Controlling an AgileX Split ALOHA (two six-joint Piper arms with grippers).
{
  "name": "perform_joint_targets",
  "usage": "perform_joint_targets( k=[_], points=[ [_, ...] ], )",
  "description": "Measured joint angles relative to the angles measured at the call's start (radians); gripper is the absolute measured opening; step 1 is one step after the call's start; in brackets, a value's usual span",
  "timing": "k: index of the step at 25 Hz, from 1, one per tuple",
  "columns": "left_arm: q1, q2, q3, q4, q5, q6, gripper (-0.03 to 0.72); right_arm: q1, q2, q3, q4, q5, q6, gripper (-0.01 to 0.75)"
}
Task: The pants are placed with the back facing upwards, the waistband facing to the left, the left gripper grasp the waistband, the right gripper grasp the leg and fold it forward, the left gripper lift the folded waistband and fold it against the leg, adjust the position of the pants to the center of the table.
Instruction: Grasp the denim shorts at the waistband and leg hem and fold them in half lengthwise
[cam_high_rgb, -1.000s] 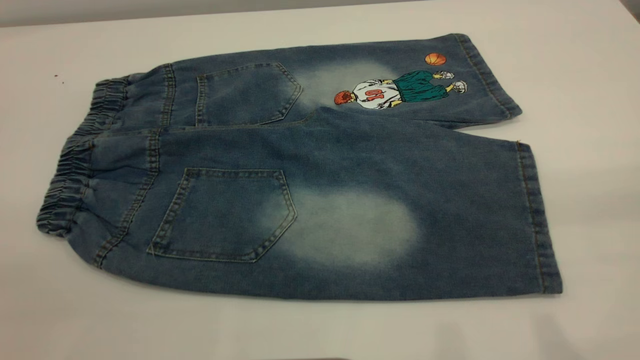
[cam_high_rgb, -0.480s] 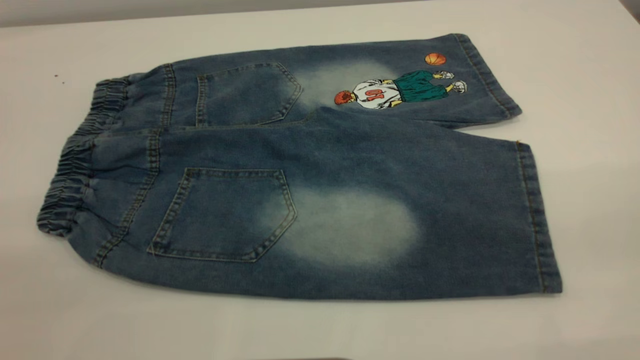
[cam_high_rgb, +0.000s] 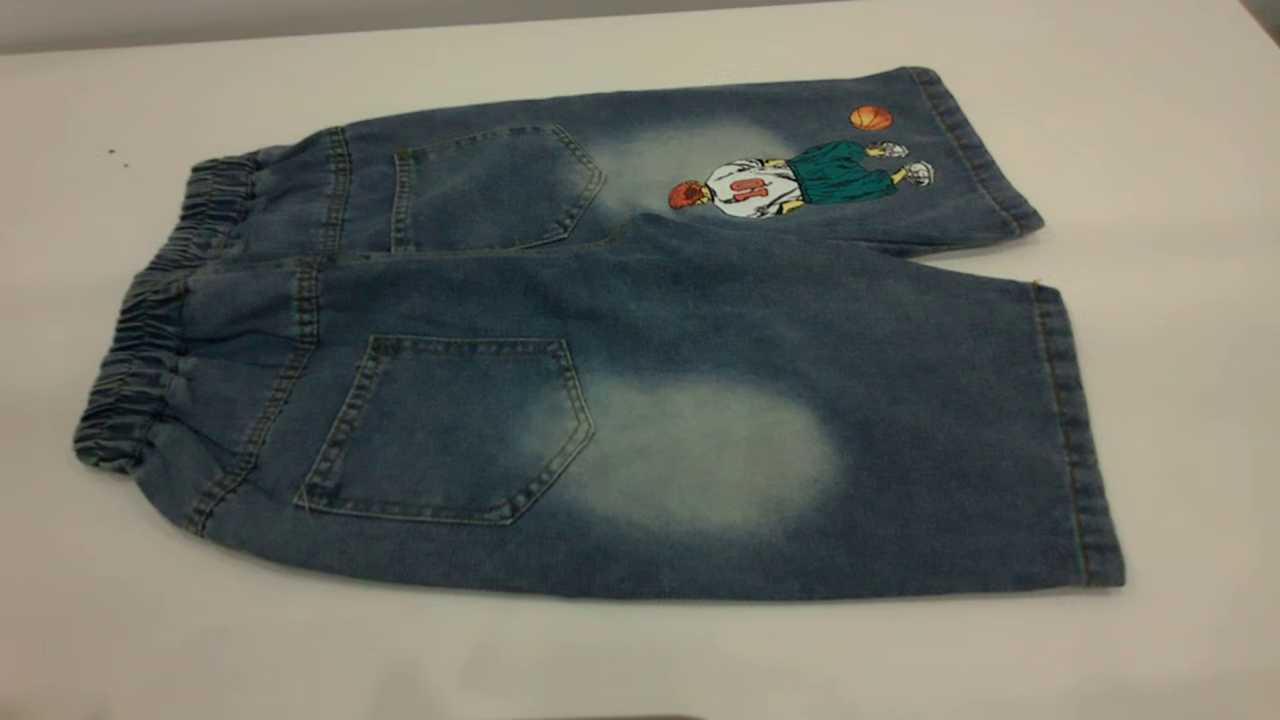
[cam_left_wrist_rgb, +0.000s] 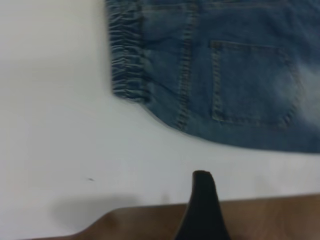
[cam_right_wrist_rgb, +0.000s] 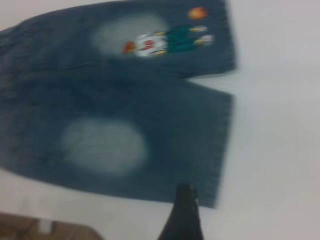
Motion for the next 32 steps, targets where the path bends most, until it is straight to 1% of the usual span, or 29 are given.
perform_joint_targets(
  k=[4, 9, 13, 24, 32],
  points=[
    [0.0, 0.219, -0.003, 0.035, -0.131, -0.072, 0.502, 0.0, 0.131, 0.0, 0.133, -0.056, -0.145, 0.565],
    [0.0, 0.451, -0.028, 0.034, -0.26, -0.089, 0.502, 0.0, 0.27, 0.0, 0.193, -0.104, -0.258, 0.565],
    [0.0, 0.625, -0.04, 0.034, -0.381, -0.091, 0.502, 0.0, 0.375, 0.0, 0.2, -0.136, -0.285, 0.565],
    [0.0, 0.95, -0.042, 0.057, -0.58, -0.091, 0.502, 0.0, 0.485, 0.0, 0.313, -0.16, -0.373, 0.565],
    [0.0, 1.153, -0.05, 0.063, -0.744, -0.085, 0.502, 0.0, 0.515, 0.0, 0.326, -0.189, -0.379, 0.565]
  ],
)
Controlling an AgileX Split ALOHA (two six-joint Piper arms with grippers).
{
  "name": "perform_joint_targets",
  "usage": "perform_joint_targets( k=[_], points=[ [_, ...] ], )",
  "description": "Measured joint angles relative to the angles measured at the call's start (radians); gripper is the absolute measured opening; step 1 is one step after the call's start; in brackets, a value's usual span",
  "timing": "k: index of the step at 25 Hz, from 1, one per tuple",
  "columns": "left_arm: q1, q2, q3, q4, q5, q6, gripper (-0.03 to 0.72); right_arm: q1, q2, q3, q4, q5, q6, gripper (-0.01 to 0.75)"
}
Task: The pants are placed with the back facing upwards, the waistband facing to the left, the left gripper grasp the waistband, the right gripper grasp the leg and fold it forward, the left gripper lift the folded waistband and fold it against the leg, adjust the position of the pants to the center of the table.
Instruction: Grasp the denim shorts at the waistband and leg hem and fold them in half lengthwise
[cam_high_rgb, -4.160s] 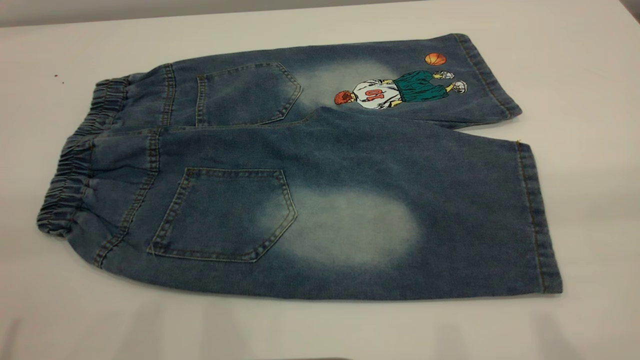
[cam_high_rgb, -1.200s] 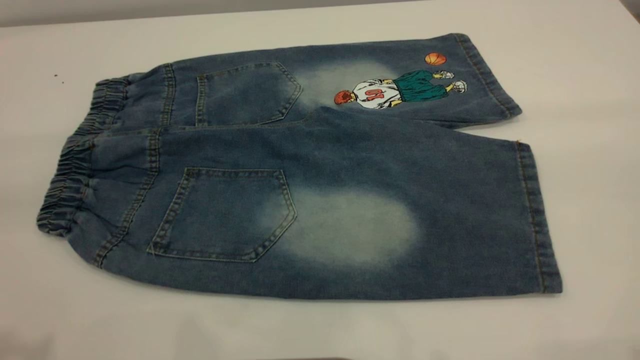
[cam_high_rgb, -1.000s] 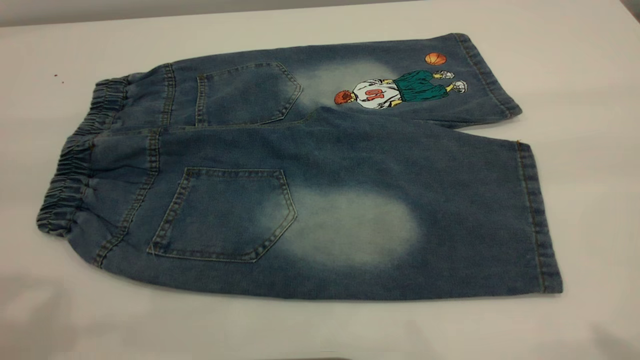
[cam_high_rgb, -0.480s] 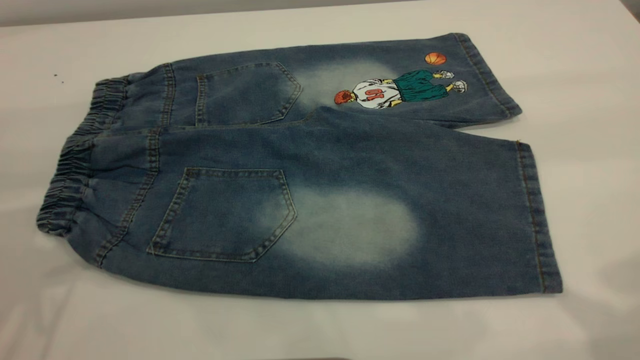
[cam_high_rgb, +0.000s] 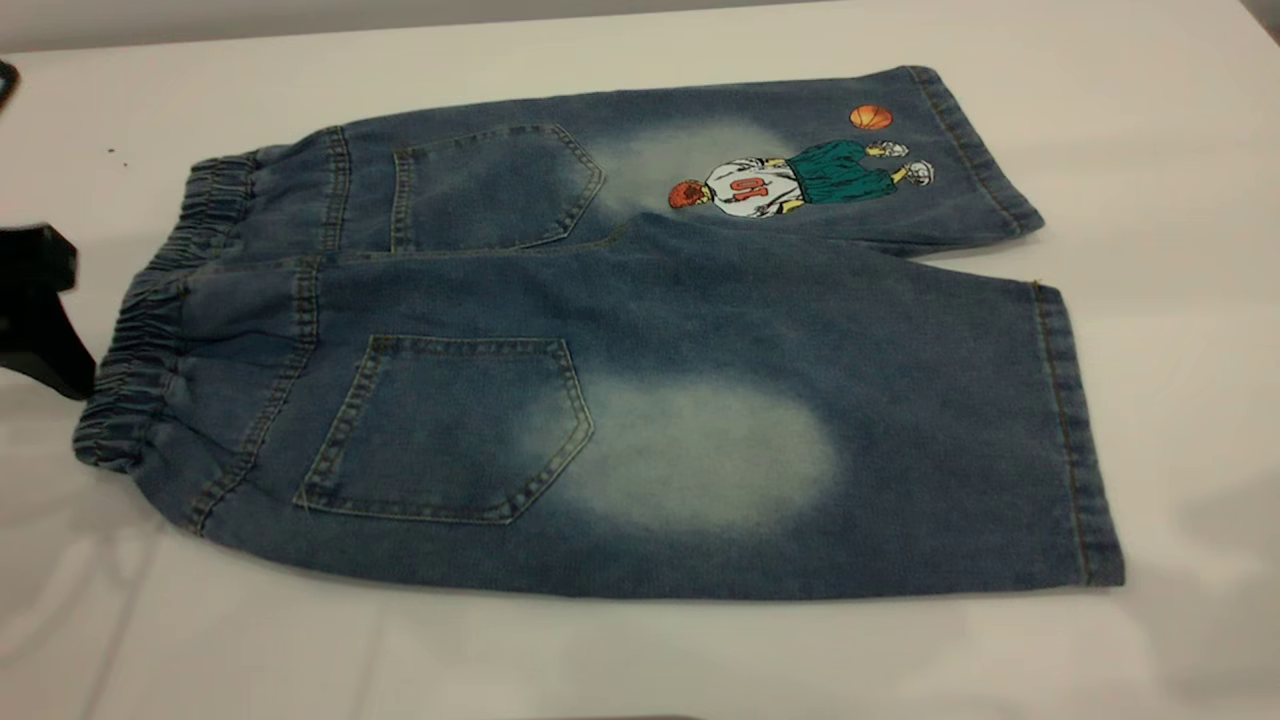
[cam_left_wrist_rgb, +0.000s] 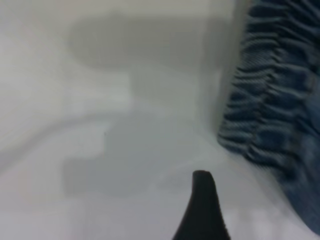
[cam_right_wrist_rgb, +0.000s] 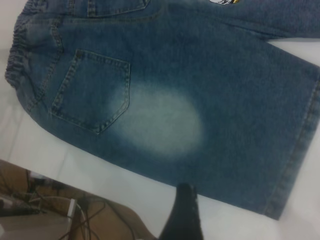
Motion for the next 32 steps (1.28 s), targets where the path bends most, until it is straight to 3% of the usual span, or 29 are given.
perform_joint_targets(
  k=[7, 15, 20, 23, 27, 30, 32],
  points=[
    [0.0, 0.146, -0.009, 0.001, -0.092, 0.0, 0.502, 0.0, 0.027, 0.0, 0.001, -0.011, 0.0, 0.565],
    [-0.087, 0.245, -0.112, 0.001, -0.097, -0.001, 0.502, 0.0, 0.029, 0.0, 0.001, -0.012, 0.0, 0.563],
    [-0.093, 0.268, -0.12, 0.001, -0.084, -0.002, 0.477, 0.0, 0.029, 0.0, 0.001, -0.012, -0.002, 0.563],
    [-0.093, 0.269, -0.12, 0.0, -0.084, -0.002, 0.368, 0.0, 0.037, 0.0, 0.001, -0.013, -0.022, 0.562],
    [-0.095, 0.262, -0.122, 0.004, -0.087, -0.001, 0.122, 0.0, 0.085, 0.0, 0.002, -0.025, -0.079, 0.532],
    [-0.095, 0.252, -0.14, 0.01, -0.064, 0.001, 0.101, 0.026, 0.139, 0.0, 0.006, -0.042, -0.131, 0.514],
    [-0.095, 0.24, -0.166, 0.023, -0.031, 0.007, 0.102, 0.081, 0.185, 0.0, 0.009, -0.068, -0.159, 0.51]
  ],
)
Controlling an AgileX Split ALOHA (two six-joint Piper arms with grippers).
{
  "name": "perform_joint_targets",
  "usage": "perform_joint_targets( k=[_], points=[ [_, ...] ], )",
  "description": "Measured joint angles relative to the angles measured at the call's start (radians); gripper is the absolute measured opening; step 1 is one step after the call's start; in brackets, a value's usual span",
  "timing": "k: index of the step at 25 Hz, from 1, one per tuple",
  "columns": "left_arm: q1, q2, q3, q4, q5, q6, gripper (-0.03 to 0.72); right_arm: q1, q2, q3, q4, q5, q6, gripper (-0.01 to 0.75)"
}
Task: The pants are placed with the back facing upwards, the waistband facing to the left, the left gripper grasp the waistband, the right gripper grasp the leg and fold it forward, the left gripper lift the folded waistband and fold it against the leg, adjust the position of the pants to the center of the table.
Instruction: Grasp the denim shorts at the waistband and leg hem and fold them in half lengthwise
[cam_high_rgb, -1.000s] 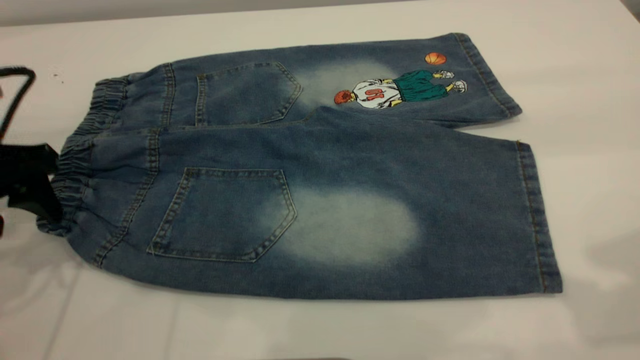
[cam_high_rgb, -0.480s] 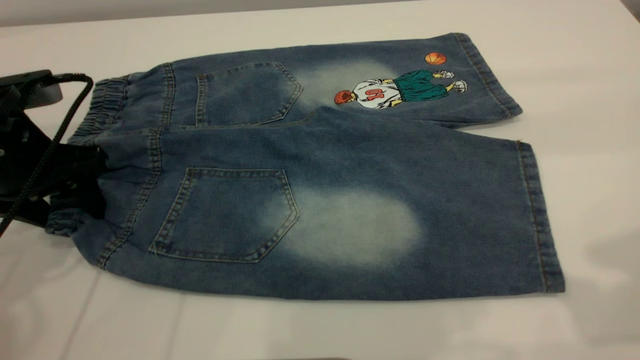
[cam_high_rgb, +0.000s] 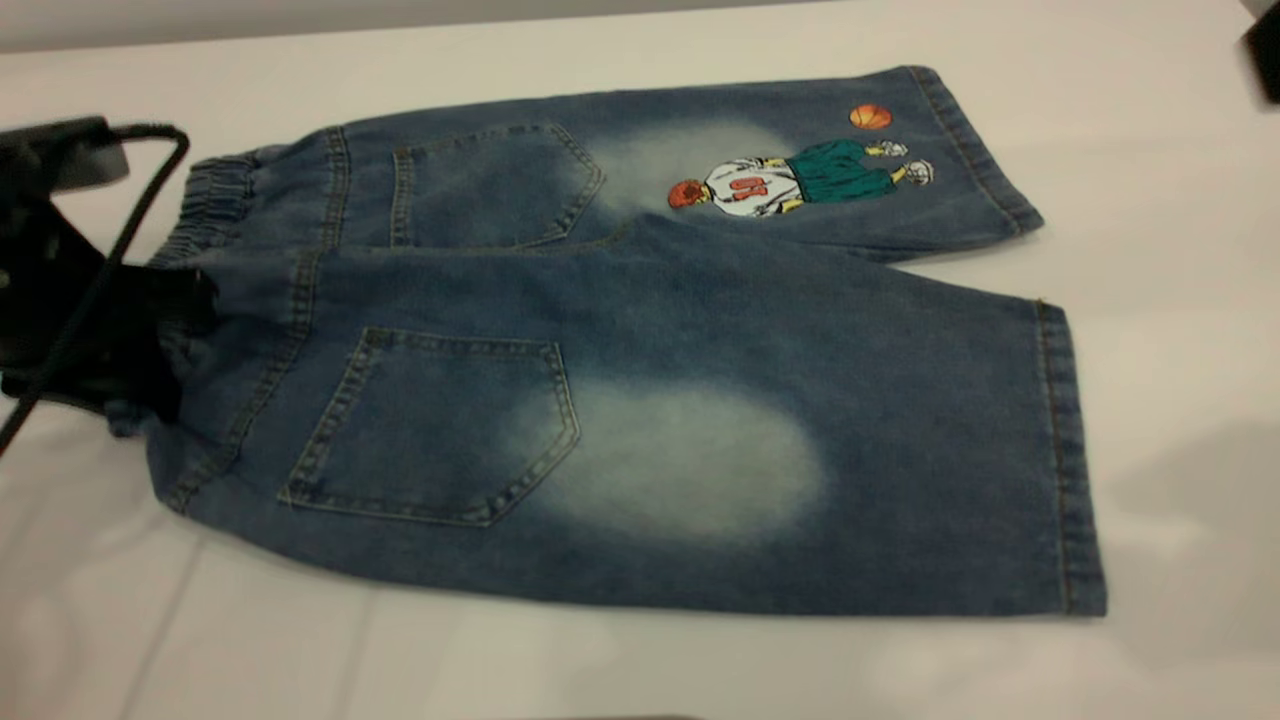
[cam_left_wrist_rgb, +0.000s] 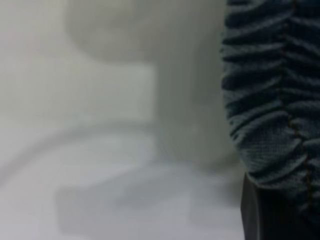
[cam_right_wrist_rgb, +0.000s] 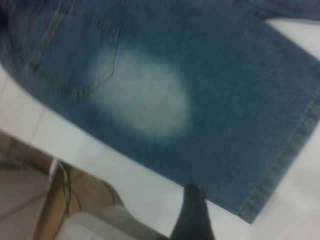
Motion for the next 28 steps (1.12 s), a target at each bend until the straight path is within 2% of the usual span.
perform_joint_targets(
  k=[4, 7, 11, 15, 18, 22, 28],
  points=[
    [0.0, -0.012, -0.071, 0.013, 0.09, 0.0, 0.102, 0.147, 0.115, 0.0, -0.01, -0.079, -0.019, 0.51],
    [0.0, -0.012, -0.115, 0.015, 0.147, 0.008, 0.102, 0.25, 0.216, 0.0, -0.071, -0.095, 0.002, 0.51],
    [0.0, -0.012, -0.137, 0.015, 0.171, 0.018, 0.102, 0.368, 0.348, -0.001, -0.185, -0.125, 0.077, 0.51],
    [0.0, -0.012, -0.138, 0.015, 0.176, 0.021, 0.102, 0.454, 0.46, -0.003, -0.26, -0.202, 0.121, 0.51],
    [0.0, -0.012, -0.138, 0.015, 0.177, 0.021, 0.102, 0.485, 0.531, -0.004, -0.294, -0.271, 0.132, 0.51],
    [0.0, -0.012, -0.138, 0.015, 0.177, 0.021, 0.102, 0.487, 0.606, -0.008, -0.32, -0.34, 0.146, 0.51],
    [0.0, -0.012, -0.143, 0.015, 0.177, 0.021, 0.102, 0.487, 0.697, -0.01, -0.351, -0.383, 0.175, 0.51]
  ],
)
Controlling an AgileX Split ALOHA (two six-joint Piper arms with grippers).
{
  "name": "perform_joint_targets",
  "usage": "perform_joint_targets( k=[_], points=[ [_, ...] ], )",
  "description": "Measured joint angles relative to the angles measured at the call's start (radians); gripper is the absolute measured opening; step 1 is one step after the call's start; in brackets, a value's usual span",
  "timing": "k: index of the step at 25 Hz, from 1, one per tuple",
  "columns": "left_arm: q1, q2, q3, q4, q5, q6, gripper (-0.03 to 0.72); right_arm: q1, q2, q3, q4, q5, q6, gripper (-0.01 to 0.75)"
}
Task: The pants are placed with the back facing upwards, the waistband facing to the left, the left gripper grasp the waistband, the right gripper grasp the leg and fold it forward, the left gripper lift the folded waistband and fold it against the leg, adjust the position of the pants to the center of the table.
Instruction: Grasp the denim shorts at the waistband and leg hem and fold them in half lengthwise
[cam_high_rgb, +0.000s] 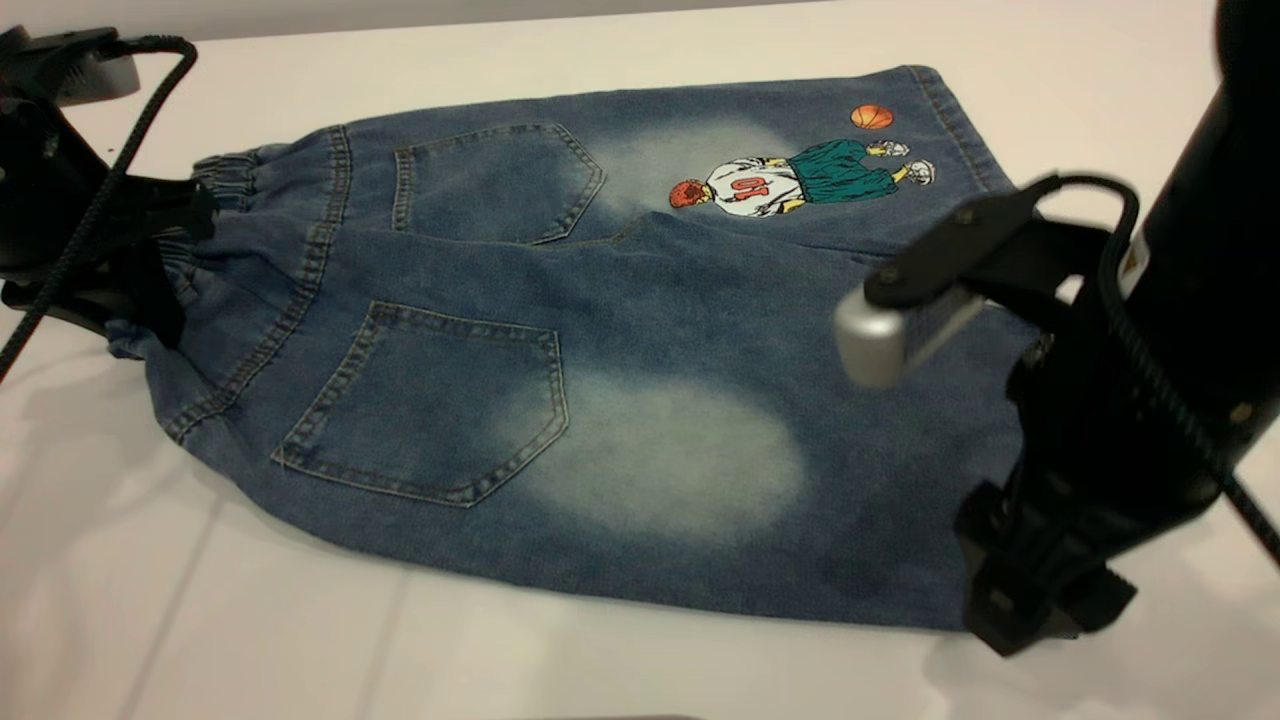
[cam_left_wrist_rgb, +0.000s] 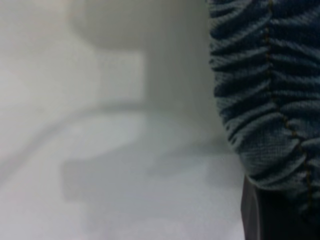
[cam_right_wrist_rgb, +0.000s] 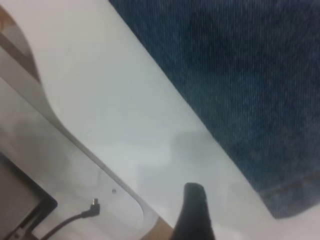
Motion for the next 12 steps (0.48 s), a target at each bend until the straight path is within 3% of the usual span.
perform_joint_targets(
  k=[9, 12],
  points=[
    [0.0, 0.0, 0.0, 0.0, 0.001, 0.002, 0.102, 0.0, 0.096, -0.001, -0.005, -0.066, 0.005, 0.507],
    [0.0, 0.0, 0.0, 0.0, 0.001, 0.002, 0.102, 0.0, 0.117, -0.003, -0.011, -0.081, 0.007, 0.475]
  ],
)
